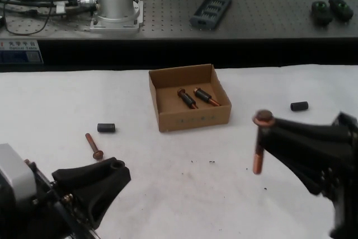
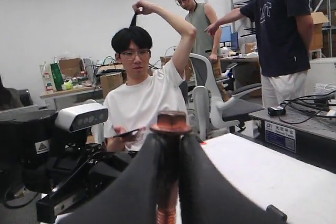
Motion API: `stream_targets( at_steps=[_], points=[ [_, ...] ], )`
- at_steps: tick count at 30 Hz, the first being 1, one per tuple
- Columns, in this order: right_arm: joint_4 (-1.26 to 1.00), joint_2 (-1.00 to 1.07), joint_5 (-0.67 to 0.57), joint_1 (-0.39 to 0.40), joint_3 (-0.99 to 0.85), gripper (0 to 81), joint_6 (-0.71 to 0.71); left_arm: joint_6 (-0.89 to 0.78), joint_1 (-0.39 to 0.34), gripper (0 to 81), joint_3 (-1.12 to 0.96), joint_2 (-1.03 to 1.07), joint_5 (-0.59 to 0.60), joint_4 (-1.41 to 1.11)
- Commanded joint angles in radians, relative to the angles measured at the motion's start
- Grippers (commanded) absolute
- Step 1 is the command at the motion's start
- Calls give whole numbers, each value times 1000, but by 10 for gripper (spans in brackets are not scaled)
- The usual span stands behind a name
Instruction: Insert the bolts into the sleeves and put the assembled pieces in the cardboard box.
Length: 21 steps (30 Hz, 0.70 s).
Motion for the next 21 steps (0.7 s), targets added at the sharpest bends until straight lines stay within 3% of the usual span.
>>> stream_targets(
  at_steps=[1,10,14,21],
  points=[
    [92,-3,22,4,-37,66,-91,-20,-8,6,-11,84,61,-131],
    [123,6,52,4,-54,66,-147,-84,-70,6,-43,339,143,-396],
    [54,78,10,19,-54,66,-147,-127,-108,6,-83,428,200,-431],
    [-124,253,-15,57,-54,66,-141,-149,-143,6,-91,513,200,-517]
  ],
)
